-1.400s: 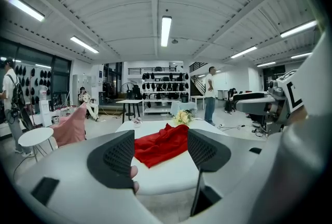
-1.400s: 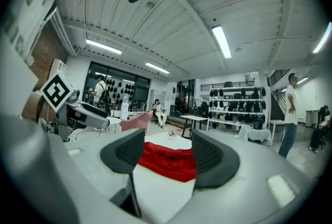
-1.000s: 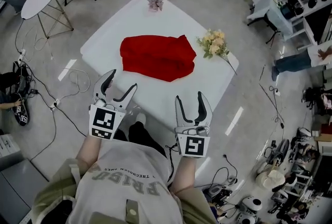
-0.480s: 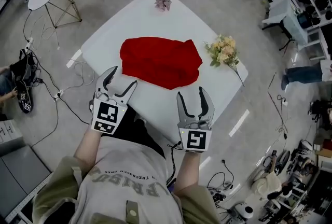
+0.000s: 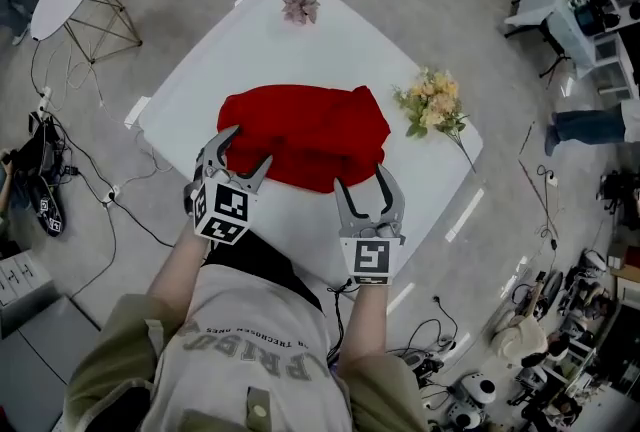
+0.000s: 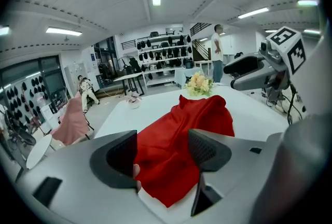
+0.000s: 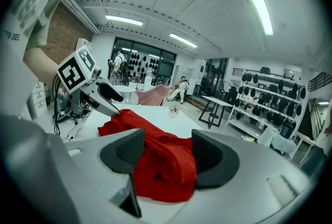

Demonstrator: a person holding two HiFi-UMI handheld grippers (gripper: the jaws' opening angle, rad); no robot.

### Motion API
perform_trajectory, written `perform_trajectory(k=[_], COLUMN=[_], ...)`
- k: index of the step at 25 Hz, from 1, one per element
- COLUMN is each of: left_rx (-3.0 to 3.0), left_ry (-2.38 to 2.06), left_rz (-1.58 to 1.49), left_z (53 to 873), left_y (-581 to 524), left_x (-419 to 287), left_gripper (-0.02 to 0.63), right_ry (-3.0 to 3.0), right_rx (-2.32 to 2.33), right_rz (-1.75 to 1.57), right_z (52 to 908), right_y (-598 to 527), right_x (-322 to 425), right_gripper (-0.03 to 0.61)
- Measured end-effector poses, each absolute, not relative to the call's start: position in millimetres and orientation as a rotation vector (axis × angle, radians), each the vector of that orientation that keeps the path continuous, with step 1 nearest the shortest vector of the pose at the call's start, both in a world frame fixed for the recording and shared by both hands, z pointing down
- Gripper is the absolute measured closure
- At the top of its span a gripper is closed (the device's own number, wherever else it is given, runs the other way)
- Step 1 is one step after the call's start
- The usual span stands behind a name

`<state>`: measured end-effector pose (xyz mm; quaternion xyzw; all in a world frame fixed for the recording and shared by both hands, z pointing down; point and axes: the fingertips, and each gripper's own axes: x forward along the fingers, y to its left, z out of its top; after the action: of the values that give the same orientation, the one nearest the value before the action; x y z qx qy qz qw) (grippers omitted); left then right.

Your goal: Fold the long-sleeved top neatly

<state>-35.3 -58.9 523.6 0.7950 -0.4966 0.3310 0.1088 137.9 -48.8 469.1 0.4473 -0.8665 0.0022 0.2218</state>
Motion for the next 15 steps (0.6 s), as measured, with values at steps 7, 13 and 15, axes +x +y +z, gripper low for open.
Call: perform_trajectory(k=[7, 13, 15], left_rx=[2.355, 2.357, 2.369], left_ry=[-1.248, -1.093, -1.122], left_rz=[1.244, 1.382, 1.318], left_z=[578.0, 602.7, 593.7], left_y=[-95.1, -101.7, -110.1], left_x=[-28.4, -29.9, -32.3], left_gripper=[0.305, 0.402, 0.491], right_ry=[-2.324, -2.302, -2.288], right_rx=[1.184, 1.178, 1.161], right_rz=[0.069, 0.139, 0.167], right_z=[500.7, 518.9, 526.6], right_y=[-73.3, -87.2, -86.3], right_x=[130.8, 127.5, 126.0], right_gripper=[0.307, 0.307, 0.307])
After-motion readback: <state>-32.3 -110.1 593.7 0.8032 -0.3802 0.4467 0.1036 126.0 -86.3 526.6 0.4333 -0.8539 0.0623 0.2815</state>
